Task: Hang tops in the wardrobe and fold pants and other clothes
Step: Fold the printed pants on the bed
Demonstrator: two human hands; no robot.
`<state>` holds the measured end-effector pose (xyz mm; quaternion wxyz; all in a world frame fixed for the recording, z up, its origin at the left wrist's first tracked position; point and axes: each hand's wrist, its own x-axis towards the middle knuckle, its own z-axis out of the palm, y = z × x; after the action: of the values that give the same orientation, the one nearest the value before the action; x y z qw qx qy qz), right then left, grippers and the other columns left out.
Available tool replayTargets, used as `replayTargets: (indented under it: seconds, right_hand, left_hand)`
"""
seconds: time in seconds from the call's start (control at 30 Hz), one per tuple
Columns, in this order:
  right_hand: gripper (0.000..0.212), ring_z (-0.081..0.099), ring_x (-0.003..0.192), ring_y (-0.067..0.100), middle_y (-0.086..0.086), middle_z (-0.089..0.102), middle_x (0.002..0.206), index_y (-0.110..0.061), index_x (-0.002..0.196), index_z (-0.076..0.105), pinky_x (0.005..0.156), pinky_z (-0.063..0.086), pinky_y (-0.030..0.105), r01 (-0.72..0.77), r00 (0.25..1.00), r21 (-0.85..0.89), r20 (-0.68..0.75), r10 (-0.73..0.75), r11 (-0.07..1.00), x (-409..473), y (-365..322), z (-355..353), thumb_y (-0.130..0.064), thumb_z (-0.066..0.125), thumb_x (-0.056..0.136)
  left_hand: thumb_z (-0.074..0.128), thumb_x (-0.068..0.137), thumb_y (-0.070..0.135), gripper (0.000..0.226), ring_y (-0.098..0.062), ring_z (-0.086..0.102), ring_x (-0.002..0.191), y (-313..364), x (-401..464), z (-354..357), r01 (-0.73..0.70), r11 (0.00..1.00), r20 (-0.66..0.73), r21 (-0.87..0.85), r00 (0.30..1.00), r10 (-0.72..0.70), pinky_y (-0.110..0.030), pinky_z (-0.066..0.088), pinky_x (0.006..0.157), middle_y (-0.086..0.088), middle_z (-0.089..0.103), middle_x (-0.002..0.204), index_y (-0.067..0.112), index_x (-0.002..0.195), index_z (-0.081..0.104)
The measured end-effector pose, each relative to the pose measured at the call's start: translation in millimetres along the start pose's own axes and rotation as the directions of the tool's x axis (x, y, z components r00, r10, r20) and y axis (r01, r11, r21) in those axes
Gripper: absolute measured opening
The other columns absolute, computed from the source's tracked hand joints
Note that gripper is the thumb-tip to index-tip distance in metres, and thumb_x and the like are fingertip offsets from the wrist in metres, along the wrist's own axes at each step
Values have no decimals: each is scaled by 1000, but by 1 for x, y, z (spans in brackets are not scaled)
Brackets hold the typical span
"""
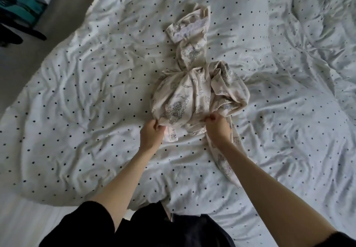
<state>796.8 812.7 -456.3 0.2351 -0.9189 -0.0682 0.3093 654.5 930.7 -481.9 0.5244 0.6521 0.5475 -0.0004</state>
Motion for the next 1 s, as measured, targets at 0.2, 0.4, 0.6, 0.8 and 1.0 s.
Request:
replayTargets:
  seconds: [0.2,0.4,0.6,0.8,1.0]
  right_hand:
    - [29,61,91,30,12,67,105,-10,112,61,71,45,32,-23,973,171,-221,61,985,-4,1,-46,-8,43,90]
    - [33,62,98,21,6,60,118,-13,122,58,93,47,45,444,895,25,-60,-442,896,-40,-38,-46,-17,60,90]
    - [59,49,118,22,0,51,128,-16,131,46,100,33,40,566,819,-219,36,-573,795,-70,-68,-39,-48,61,84]
    - [70,57,110,32,7,53,128,-13,133,33,94,44,48,517,850,-145,-32,-527,843,-72,-104,-63,-59,54,84]
    - [24,61,91,33,10,65,98,-11,105,52,89,42,42,481,818,-126,-291,-496,868,-72,-113,-88,-28,54,89]
  left_hand:
    - [56,88,10,13,-13,53,62,34,-7,-45,-23,946,-82,-323,997,-3,-17,40,50,-2,55,70,10,75,58]
    - [61,88,15,10,-12,62,53,97,-23,-71,-137,956,24,-259,989,148,-21,46,47,-1,66,70,10,81,67]
    - [63,88,15,9,-7,62,62,173,-45,-98,-318,925,83,-209,937,341,-13,45,55,2,65,80,12,97,62]
    - [60,90,9,17,-8,67,79,226,-76,-117,-442,856,102,-269,870,482,-18,47,65,-2,69,92,26,89,59]
    - [49,94,1,24,-6,58,65,244,-95,-133,-360,782,69,-508,889,453,-29,46,70,6,66,75,16,90,68]
